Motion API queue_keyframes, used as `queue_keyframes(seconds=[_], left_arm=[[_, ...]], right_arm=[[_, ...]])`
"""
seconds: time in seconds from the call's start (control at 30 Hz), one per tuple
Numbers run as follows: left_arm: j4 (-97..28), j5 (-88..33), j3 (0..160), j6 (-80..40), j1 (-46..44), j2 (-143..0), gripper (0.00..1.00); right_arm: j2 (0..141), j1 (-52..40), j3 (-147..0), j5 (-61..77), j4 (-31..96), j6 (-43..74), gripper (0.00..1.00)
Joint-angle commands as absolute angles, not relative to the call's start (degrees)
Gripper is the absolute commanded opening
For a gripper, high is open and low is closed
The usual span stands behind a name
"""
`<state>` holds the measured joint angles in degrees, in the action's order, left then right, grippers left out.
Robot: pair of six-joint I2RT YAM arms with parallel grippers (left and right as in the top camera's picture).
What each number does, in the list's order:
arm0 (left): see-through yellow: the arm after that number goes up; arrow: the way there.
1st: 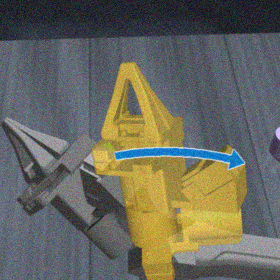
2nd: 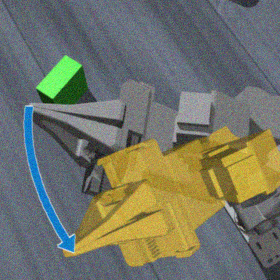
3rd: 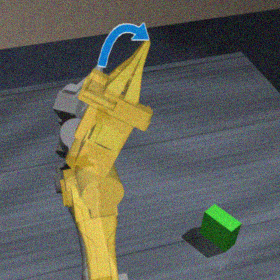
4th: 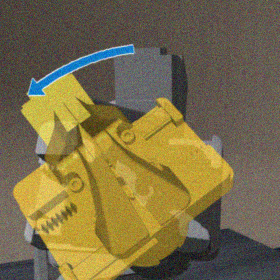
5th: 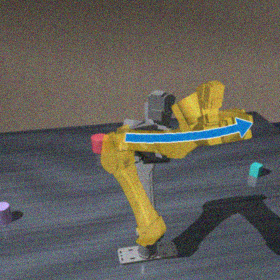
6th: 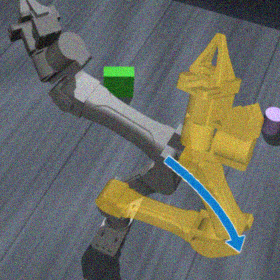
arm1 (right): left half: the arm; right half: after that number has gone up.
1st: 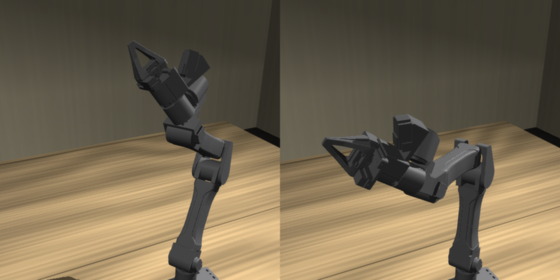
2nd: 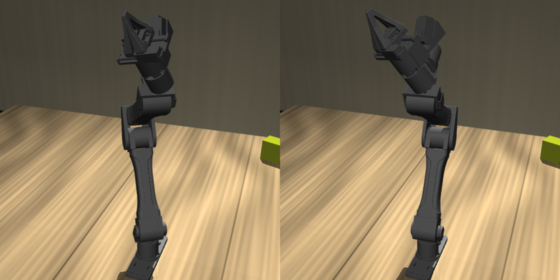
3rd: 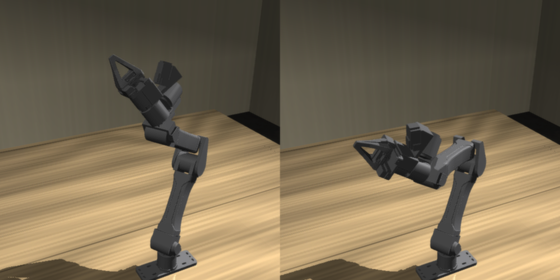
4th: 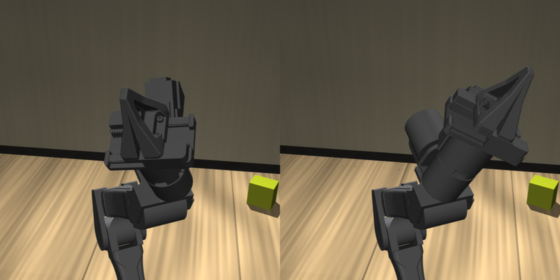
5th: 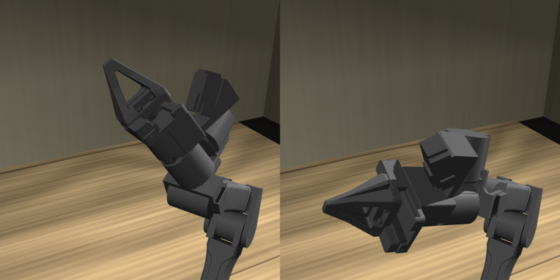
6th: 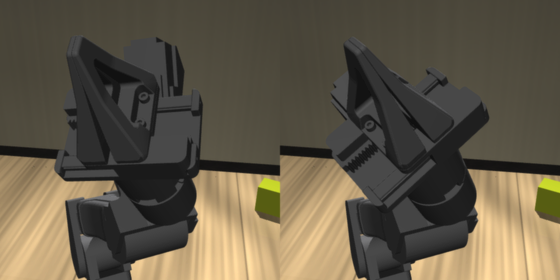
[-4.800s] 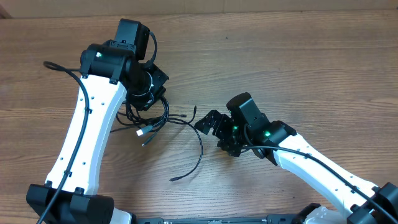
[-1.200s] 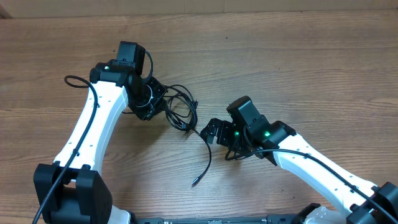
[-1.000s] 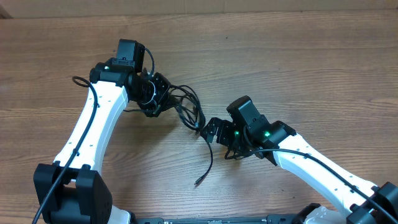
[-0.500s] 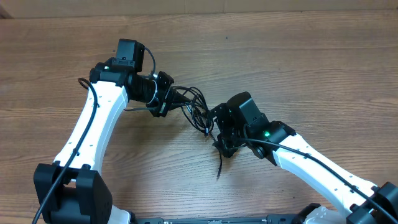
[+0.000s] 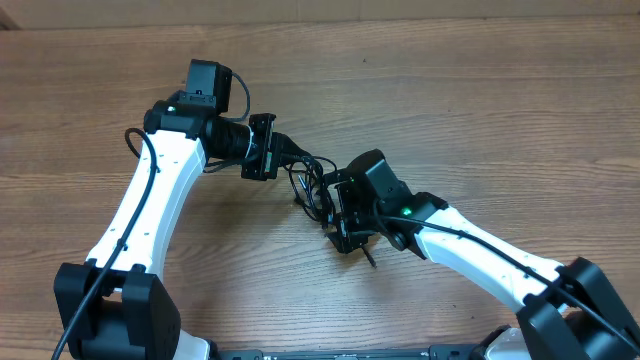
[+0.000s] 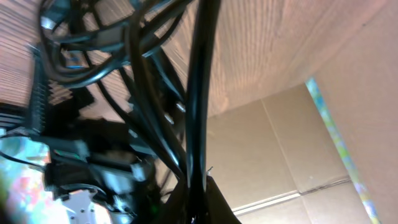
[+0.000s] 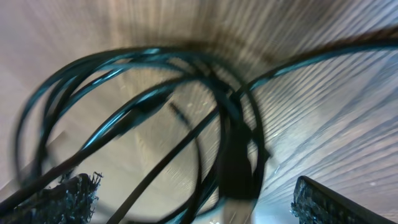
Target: Untangle cables
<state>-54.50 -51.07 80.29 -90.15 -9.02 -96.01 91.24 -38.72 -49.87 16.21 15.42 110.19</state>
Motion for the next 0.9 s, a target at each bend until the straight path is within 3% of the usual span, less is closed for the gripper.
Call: queue_keyframes(seconds=[0.0,0.17,0.27,0.4,0.53,0.77,0.87], left_arm=[[-49.6,-58.48,81.45,-93.93,-8.51,-95.13,0.04],[-34.63,-67.66,81.49,-102.15,-3.88,-95.11,0.04],[-21.63,-69.1,81.49,-108.16,-2.07,-95.11,0.04],[-5.93,-67.51,81.49,-115.35,0.27,-95.11,0.04],[5.72,-61.93,81.49,-115.57,3.68,-95.11,0.04],[5.78,-63.31,81.49,-108.75,9.32,-95.11,0.04],[3.46,-68.14,81.49,-109.01,8.58,-95.11,0.04]], right_arm=[[94.0,-39.38,-50.22,15.9,15.03,113.49,1.0],[95.07,-39.38,-50.22,15.9,15.2,113.95,0.99],[95.07,-39.38,-50.22,15.77,17.82,110.85,0.85],[95.07,-39.35,-50.22,12.58,25.21,100.4,0.75],[95.07,-39.35,-50.22,8.84,34.28,92.14,0.75],[95.07,-37.32,-50.22,1.1,44.49,88.95,0.77],[95.07,-35.53,-50.22,4.12,40.29,80.01,0.94]])
